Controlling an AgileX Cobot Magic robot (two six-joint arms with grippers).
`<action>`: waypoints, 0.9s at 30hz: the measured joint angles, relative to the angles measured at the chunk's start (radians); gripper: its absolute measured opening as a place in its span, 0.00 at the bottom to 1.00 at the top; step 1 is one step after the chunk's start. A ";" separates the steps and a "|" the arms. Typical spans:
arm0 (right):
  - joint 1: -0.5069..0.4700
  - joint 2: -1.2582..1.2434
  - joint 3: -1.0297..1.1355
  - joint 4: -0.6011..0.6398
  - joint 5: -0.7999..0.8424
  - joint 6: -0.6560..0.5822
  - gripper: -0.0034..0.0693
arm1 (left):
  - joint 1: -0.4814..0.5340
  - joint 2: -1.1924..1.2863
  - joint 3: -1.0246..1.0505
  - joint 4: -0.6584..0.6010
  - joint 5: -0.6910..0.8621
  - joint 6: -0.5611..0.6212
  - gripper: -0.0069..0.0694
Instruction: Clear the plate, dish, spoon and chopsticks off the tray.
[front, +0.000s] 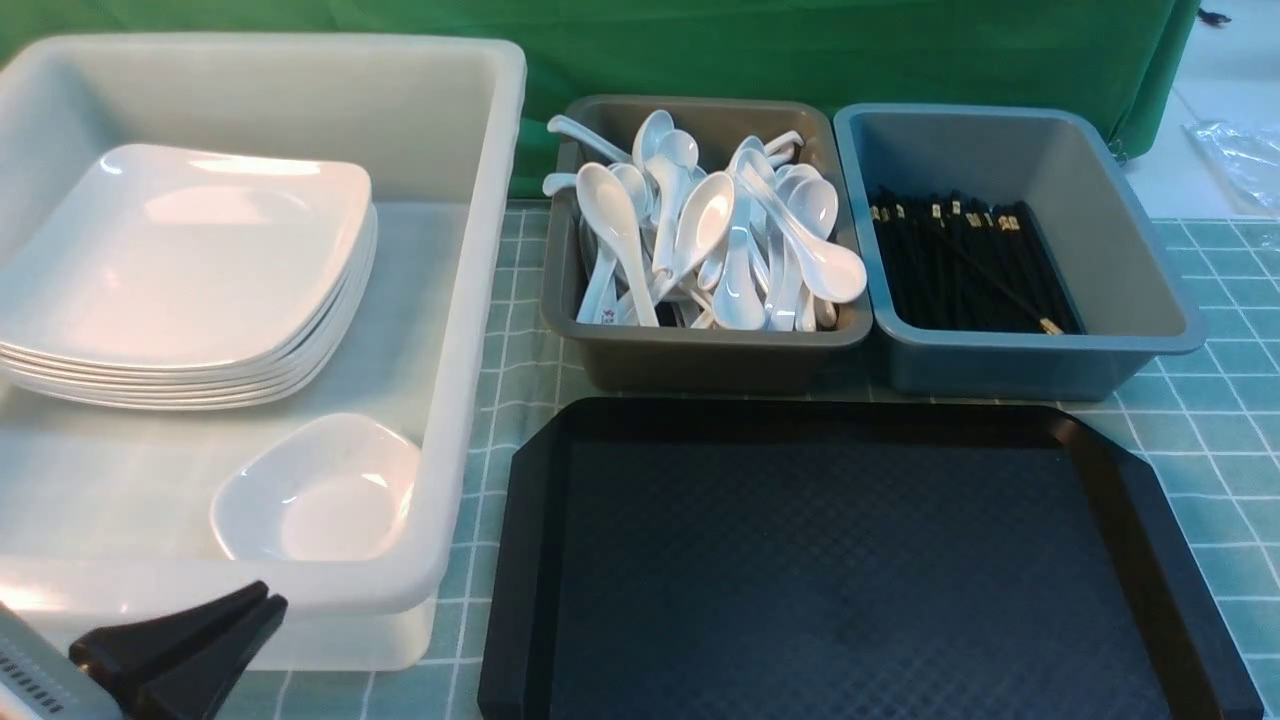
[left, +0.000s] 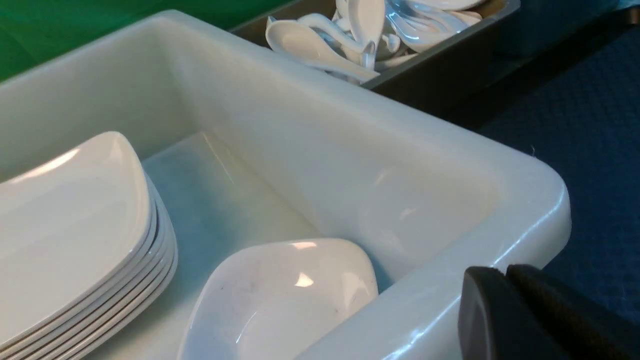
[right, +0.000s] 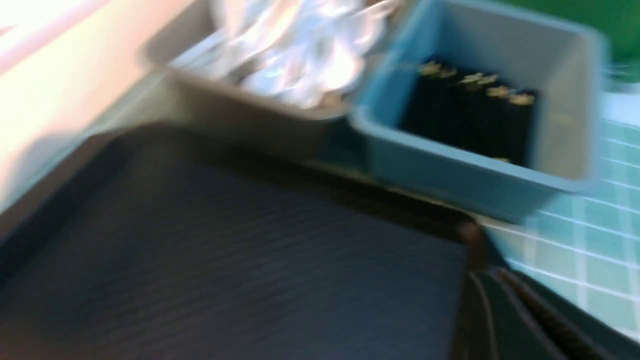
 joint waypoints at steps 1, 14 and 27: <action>-0.034 -0.043 0.055 0.016 -0.036 -0.012 0.07 | 0.000 0.000 0.000 0.000 0.001 0.000 0.11; -0.081 -0.323 0.386 0.021 -0.077 -0.047 0.07 | 0.000 0.000 0.000 0.000 0.006 0.000 0.11; -0.081 -0.323 0.386 0.017 -0.070 -0.046 0.08 | 0.000 0.000 0.001 0.002 0.006 0.000 0.11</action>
